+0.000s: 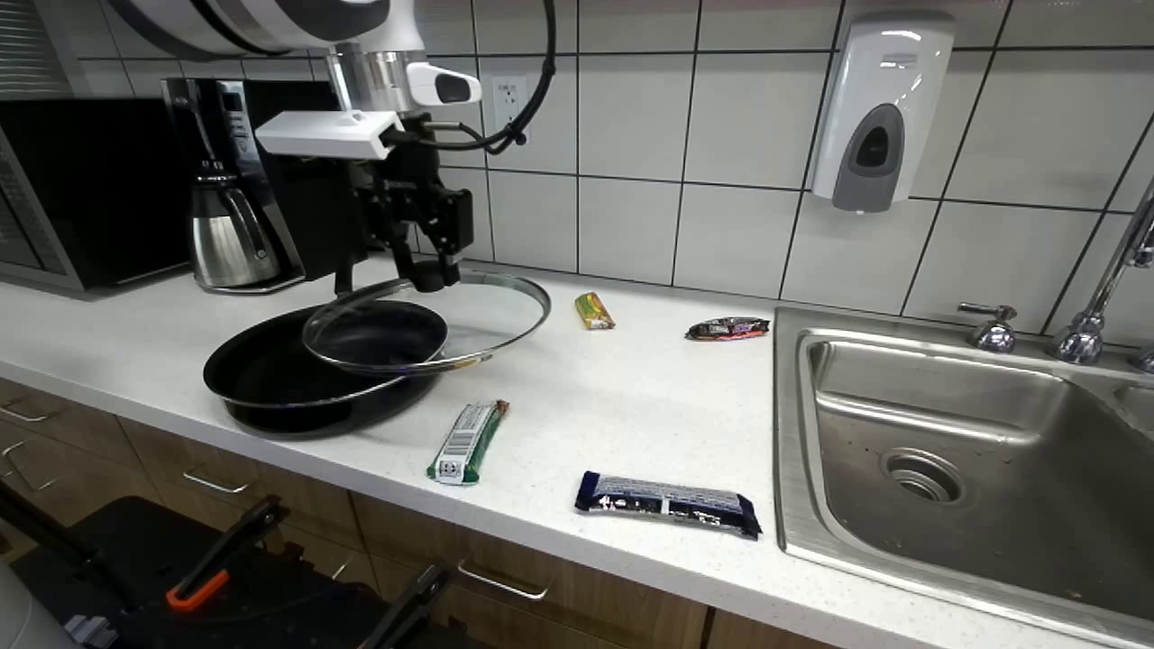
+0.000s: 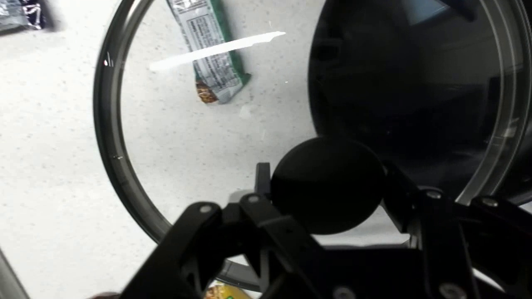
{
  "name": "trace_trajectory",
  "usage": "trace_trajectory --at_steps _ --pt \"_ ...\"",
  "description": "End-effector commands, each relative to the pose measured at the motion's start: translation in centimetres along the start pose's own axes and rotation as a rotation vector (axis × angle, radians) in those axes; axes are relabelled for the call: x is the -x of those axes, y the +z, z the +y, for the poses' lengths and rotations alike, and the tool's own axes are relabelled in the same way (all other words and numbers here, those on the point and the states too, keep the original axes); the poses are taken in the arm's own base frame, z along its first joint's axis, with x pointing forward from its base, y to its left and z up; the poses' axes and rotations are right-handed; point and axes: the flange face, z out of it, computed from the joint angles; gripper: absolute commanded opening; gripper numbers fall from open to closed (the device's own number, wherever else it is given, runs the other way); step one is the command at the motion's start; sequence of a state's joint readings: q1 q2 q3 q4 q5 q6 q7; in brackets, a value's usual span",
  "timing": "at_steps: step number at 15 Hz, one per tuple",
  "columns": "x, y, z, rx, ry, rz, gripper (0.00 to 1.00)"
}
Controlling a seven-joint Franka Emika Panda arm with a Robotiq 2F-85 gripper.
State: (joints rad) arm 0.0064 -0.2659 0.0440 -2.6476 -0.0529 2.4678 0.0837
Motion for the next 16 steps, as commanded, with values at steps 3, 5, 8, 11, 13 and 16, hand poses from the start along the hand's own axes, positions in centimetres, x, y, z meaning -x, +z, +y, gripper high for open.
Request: trace_trajectory --at_steps 3,5,8,11,13,16 --pt "-1.3 -0.9 7.2 0.049 0.205 0.003 0.39" --pt "-1.6 -0.3 9.5 0.066 0.268 0.001 0.39" --pt "-2.4 0.6 12.2 0.088 0.337 -0.008 0.39" --pt "-3.8 1.7 14.5 0.099 0.392 -0.010 0.39" --pt "-5.0 2.4 15.8 0.101 0.417 -0.009 0.39" --pt "-6.5 3.4 17.5 0.109 0.443 -0.006 0.39"
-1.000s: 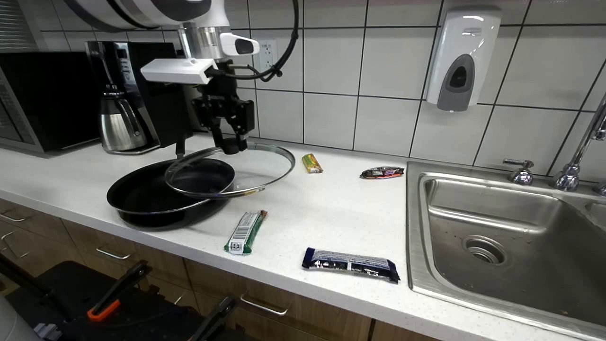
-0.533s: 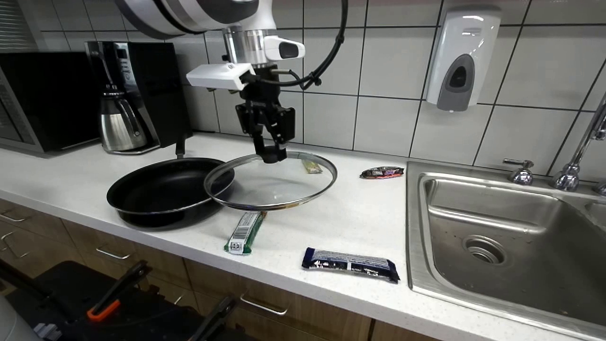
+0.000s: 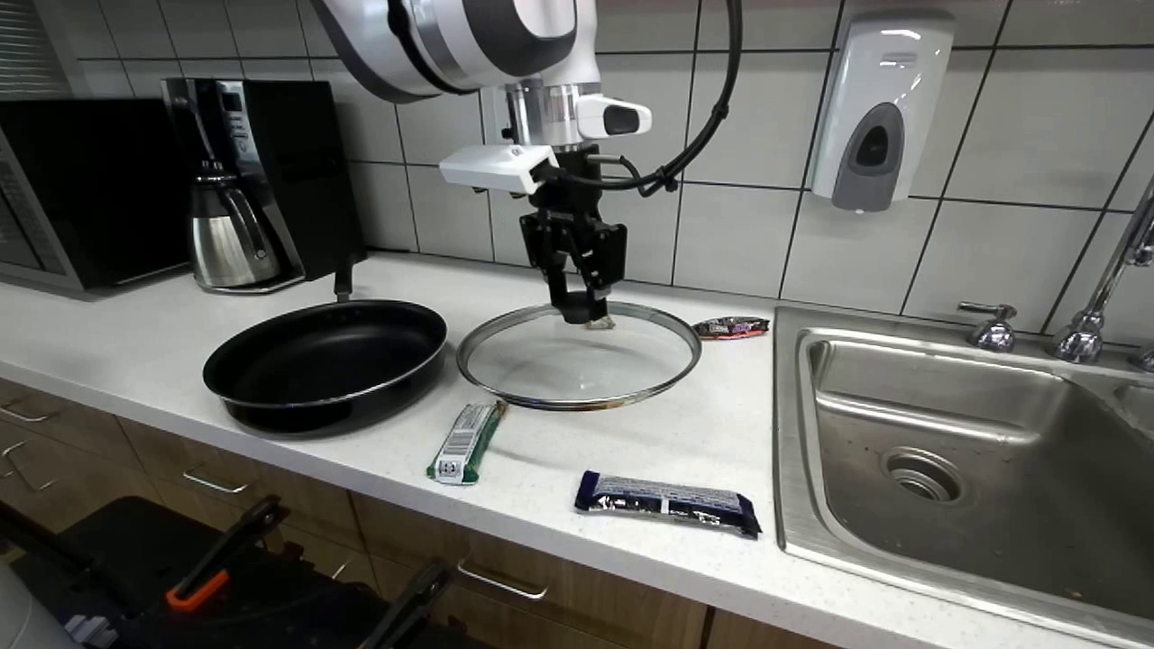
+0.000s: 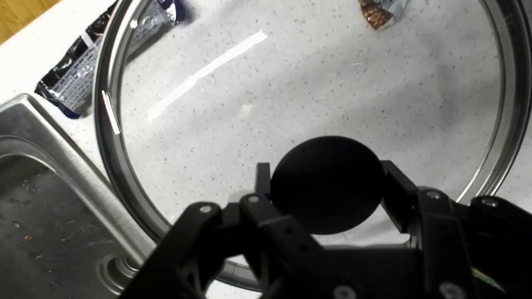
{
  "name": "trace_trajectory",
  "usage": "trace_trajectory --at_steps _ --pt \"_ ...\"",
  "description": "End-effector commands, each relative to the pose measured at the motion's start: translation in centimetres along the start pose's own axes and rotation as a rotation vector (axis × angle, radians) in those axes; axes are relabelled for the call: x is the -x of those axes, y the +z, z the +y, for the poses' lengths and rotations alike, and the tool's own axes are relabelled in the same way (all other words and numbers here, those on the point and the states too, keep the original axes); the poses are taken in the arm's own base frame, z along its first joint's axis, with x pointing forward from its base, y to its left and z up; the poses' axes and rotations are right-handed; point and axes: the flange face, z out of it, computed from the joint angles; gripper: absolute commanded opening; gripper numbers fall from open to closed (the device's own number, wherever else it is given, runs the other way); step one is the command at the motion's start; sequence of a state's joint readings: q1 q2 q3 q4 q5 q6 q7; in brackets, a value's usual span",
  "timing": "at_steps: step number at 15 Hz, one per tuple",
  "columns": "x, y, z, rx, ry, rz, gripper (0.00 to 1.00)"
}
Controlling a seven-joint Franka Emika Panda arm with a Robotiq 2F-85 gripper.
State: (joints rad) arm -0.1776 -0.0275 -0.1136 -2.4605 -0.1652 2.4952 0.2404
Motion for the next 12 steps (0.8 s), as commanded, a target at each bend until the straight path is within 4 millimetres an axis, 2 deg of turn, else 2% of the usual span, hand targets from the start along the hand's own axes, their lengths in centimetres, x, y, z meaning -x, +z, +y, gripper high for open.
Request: trace_trajectory --at_steps 1,5,12 --pt "-3.6 0.0 1.1 0.023 0.046 0.038 0.39" --pt "-5.2 1.4 2.4 0.022 0.062 0.045 0.39" --pt "-5.4 4.2 3.1 0.047 0.074 0.018 0.39"
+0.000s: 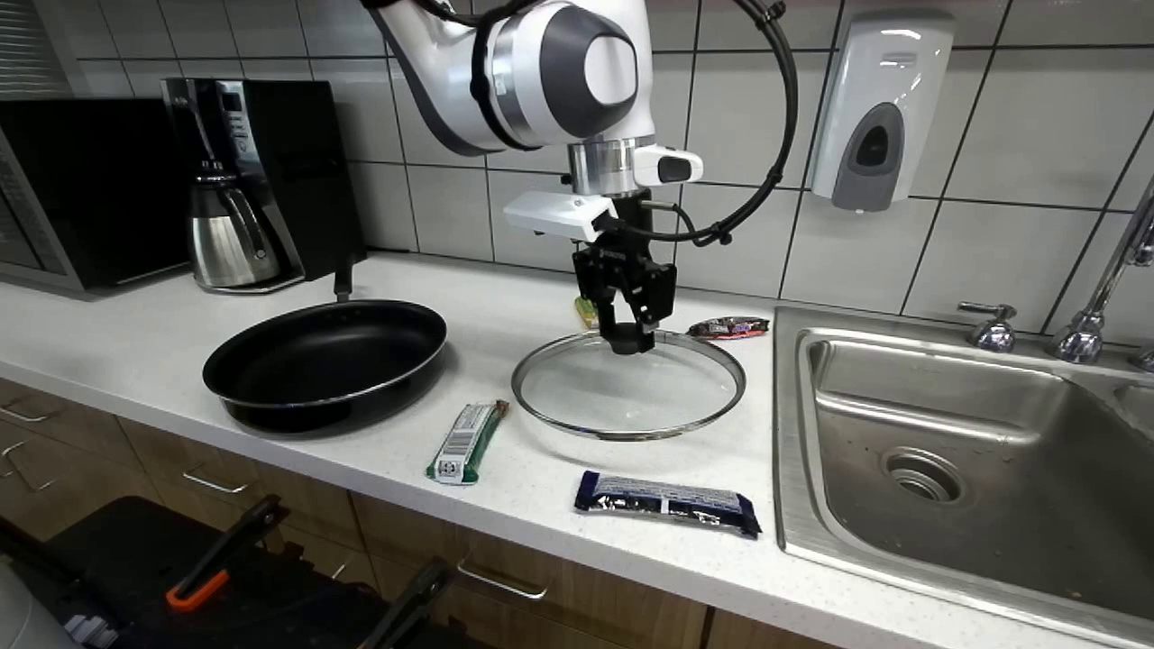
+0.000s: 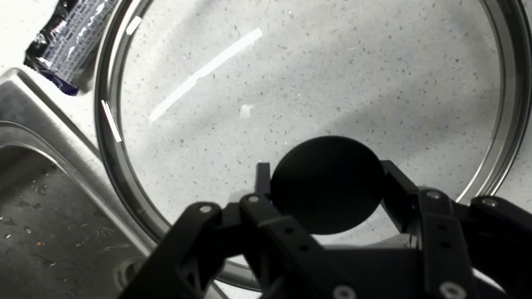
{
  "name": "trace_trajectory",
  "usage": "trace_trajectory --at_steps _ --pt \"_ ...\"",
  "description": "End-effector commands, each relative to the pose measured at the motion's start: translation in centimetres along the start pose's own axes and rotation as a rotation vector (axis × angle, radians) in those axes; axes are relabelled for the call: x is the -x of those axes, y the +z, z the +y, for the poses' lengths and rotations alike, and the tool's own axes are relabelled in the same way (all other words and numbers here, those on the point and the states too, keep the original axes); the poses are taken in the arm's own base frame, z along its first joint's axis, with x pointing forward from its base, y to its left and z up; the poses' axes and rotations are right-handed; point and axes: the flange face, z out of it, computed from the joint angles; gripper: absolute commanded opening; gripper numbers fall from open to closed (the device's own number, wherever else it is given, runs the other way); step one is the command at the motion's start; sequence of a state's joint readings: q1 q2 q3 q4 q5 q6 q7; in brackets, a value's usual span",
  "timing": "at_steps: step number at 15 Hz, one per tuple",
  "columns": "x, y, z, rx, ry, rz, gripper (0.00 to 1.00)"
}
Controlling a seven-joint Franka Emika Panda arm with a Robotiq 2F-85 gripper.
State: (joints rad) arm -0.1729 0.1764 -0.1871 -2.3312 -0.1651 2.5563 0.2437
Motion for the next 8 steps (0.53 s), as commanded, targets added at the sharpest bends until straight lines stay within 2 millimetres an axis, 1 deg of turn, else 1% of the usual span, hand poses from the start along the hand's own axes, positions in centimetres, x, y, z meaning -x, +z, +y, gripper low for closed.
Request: trace_trajectory --at_steps 1,5,8 --pt "-1.4 -0.5 0.6 0.016 0.017 0.033 0.39" --pt "-2.1 0.8 1.0 0.025 0.025 0.035 0.39" --pt "-2.6 1.5 0.8 0.030 0.020 0.038 0.39"
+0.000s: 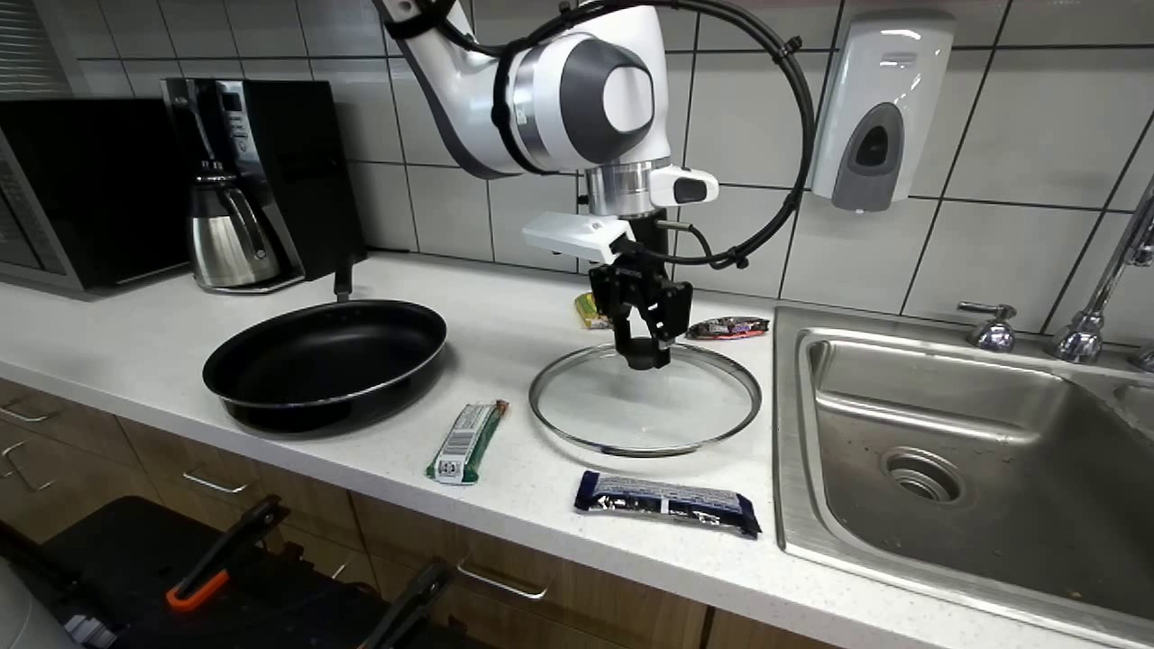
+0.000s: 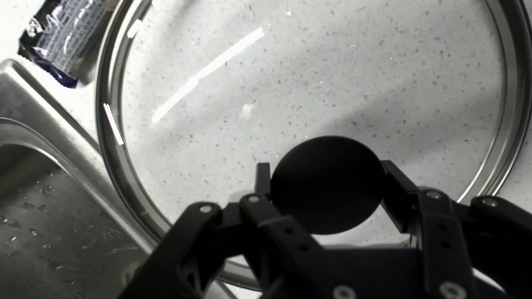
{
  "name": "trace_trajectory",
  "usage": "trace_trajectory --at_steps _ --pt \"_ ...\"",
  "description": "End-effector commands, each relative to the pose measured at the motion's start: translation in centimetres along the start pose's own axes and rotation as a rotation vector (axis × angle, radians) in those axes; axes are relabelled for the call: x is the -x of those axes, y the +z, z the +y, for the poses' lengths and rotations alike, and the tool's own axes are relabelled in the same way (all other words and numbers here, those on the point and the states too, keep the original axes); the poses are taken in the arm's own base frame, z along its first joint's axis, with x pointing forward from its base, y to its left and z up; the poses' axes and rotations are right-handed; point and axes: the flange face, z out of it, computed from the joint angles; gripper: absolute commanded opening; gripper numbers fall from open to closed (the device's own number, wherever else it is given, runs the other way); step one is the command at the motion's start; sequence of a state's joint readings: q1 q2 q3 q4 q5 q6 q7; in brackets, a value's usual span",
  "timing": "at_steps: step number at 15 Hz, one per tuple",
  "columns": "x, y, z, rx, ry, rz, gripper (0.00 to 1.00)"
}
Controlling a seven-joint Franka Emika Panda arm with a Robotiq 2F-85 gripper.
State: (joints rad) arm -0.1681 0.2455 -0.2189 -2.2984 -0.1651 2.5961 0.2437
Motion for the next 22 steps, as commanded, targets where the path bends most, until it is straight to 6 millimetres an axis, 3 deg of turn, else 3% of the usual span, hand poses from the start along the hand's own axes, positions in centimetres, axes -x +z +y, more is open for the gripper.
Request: trace_trajectory --at_steps 1,6,13,14,17,22 --pt "-1.8 -0.7 -0.4 0.012 -0.001 0.039 0.39" --pt "-2.8 -0.3 -1.5 0.016 -0.021 0.055 0.39" --pt "-1.7 1.4 -0.9 0.019 -0.030 0.030 0.39" --pt "-1.7 1.5 -0.9 0.022 -0.031 0.028 0.89" --pt "-1.4 2.2 -0.4 0.029 -0.027 0.015 1.00" --pt "-1.1 0.3 -0.4 0.019 -0.045 0.024 1.00"
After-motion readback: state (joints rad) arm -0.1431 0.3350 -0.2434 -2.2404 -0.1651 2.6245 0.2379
